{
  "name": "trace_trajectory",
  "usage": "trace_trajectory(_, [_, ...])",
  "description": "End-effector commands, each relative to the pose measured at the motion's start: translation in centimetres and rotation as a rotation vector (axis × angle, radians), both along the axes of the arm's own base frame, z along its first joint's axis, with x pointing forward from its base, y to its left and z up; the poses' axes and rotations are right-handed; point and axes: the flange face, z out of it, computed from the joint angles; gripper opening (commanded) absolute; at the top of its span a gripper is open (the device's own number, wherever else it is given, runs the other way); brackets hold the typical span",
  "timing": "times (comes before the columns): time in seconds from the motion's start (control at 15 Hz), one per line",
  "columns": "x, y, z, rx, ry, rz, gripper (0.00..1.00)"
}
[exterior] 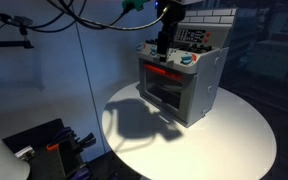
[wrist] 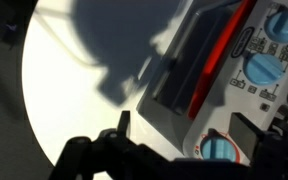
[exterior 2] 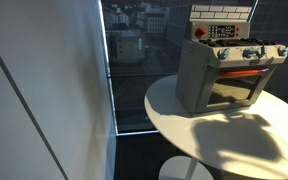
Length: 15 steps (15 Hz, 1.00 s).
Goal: Turn the rightmost blue knob to the right side of the stove
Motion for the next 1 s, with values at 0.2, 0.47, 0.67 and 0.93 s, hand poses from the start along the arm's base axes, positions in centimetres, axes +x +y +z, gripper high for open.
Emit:
trace_trajectory(0.2, [-2.3,-0.3,1.9,-0.051,0.104,0.19,1.0])
trace_trajectory(0.47, [-3.0,-0.6,2.4,-0.104,0.147,0.273,1.0])
trace_trajectory(0.67, [-3.3,-1.0,2.6,-0.168,0.172,0.344,1.0])
trace_trajectory(0.93, [-3.6,-1.4,2.8,-0.266,0.201,0.414,1.0])
